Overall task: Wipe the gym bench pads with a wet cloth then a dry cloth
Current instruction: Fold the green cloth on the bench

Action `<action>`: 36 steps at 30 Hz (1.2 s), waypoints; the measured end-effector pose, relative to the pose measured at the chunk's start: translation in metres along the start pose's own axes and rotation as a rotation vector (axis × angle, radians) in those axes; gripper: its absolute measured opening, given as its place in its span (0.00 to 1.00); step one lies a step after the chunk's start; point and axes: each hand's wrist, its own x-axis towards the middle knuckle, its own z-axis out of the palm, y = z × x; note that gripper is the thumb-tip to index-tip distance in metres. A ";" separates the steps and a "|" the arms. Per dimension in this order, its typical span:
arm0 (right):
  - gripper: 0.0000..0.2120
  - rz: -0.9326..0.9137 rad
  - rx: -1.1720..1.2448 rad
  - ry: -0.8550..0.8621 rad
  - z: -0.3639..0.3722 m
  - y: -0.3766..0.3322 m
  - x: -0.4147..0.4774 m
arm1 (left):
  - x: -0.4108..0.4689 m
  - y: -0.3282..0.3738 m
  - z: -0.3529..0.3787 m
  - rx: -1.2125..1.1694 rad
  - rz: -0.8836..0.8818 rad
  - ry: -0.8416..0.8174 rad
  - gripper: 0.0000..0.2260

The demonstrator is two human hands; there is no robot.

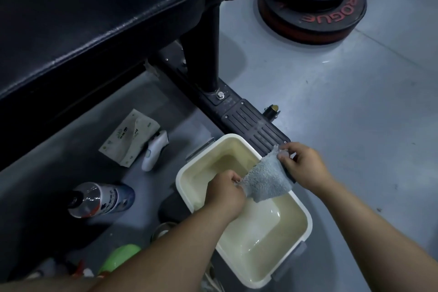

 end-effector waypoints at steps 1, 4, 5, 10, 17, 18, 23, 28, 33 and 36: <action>0.07 -0.002 -0.001 -0.018 0.003 -0.001 -0.003 | -0.001 -0.001 0.000 0.059 0.020 0.003 0.02; 0.10 -0.005 0.003 -0.062 0.010 -0.005 -0.011 | -0.001 -0.001 0.000 0.220 0.045 -0.005 0.08; 0.10 -0.001 0.022 -0.064 0.010 -0.006 -0.013 | -0.001 -0.001 -0.001 0.275 0.048 -0.019 0.12; 0.09 0.006 0.033 -0.017 0.000 -0.012 -0.018 | -0.011 -0.004 -0.009 0.498 0.112 -0.060 0.16; 0.27 -0.306 -0.135 0.005 -0.029 -0.035 -0.045 | -0.032 0.008 -0.041 1.014 0.495 0.086 0.28; 0.28 -0.362 -0.168 -0.002 -0.033 -0.042 -0.049 | -0.034 0.012 -0.048 1.049 0.524 0.094 0.29; 0.37 -0.526 -0.280 -0.012 -0.048 -0.075 -0.067 | -0.050 0.037 -0.089 1.161 0.640 0.203 0.31; 0.37 -0.611 -0.230 0.037 -0.061 -0.115 -0.086 | -0.084 0.064 -0.138 1.275 0.731 0.261 0.33; 0.36 -0.698 -0.194 0.069 -0.082 -0.170 -0.107 | -0.132 0.074 -0.197 1.250 0.875 0.408 0.37; 0.37 -0.757 -0.183 0.087 -0.093 -0.205 -0.121 | -0.166 0.068 -0.230 1.210 0.920 0.516 0.32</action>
